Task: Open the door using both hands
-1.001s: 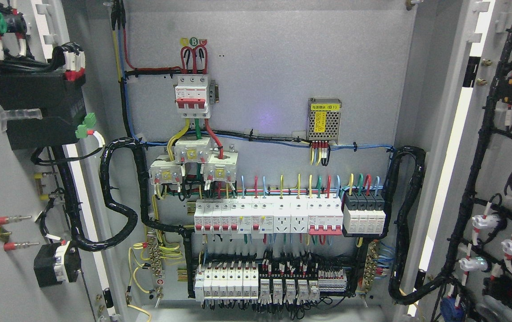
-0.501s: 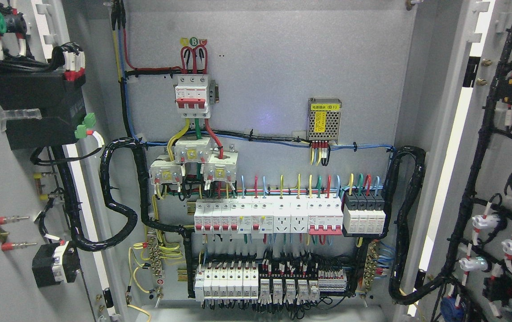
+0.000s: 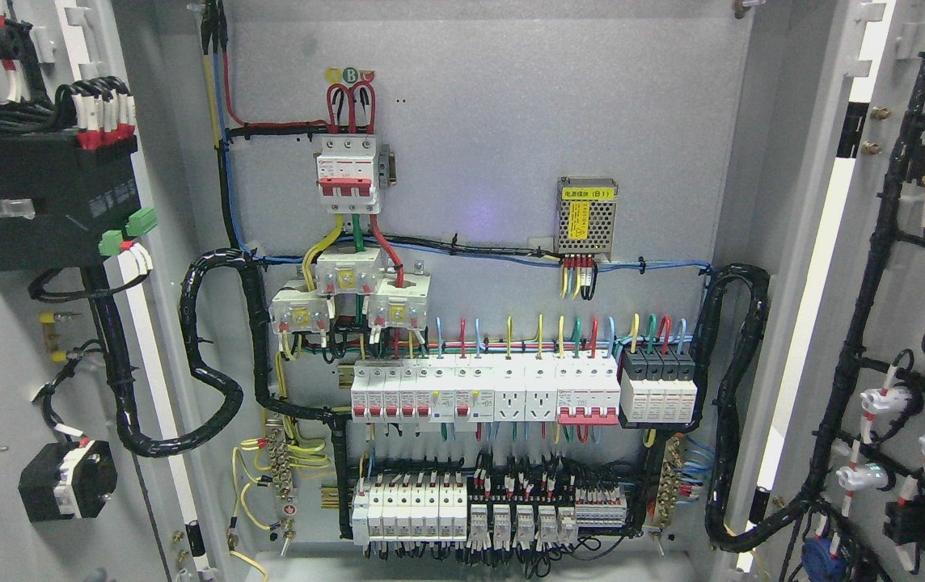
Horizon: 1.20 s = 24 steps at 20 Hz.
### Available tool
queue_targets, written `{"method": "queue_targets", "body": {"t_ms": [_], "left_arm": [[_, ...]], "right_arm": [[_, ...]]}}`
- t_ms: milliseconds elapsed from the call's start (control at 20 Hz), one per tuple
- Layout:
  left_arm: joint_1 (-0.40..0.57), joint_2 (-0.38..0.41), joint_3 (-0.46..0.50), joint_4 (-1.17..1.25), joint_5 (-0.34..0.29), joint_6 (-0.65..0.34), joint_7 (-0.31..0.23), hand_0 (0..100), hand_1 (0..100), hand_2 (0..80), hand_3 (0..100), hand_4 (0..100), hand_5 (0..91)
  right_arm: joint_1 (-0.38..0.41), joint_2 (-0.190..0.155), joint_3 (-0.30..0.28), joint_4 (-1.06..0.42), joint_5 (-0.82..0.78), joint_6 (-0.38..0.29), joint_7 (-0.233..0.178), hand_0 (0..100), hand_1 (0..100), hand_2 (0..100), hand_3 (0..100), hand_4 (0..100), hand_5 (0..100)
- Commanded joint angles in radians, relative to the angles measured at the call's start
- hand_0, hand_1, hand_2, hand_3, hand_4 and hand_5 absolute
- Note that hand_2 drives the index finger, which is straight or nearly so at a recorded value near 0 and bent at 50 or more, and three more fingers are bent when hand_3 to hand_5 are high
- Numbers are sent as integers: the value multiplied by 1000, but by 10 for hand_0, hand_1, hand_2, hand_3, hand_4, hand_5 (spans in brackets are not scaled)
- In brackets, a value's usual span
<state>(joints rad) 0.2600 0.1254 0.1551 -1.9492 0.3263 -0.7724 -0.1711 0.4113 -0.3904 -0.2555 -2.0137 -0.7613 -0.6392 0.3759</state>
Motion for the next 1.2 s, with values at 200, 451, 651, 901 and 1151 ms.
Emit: {"method": "queue_targets", "body": {"t_ms": [200,451,651,901,1151], "left_arm": [[-12,134,219,15,137,-696,-1,120,389,0,0,0,0],[-8,163,256,102,152,-694,-1,120,389,0,0,0,0],[-34,204,264,212,166,-693,-1,120,389,0,0,0,0],[-80,229,265,338,166,-693,-1,120,389,0,0,0,0],[-168,243,265,450,163,-688,-2,120,389,0,0,0,0]], "right_arm": [[44,2,-65,12,-52,0,0,120,389,0,0,0,0],[69,5,-80,13,-59,0,0,120,389,0,0,0,0],[89,15,-99,13,-85,-2,0,120,389,0,0,0,0],[115,15,-126,12,-128,-8,1,120,389,0,0,0,0],[121,15,-134,10,-130,-8,1,120,389,0,0,0,0]]}}
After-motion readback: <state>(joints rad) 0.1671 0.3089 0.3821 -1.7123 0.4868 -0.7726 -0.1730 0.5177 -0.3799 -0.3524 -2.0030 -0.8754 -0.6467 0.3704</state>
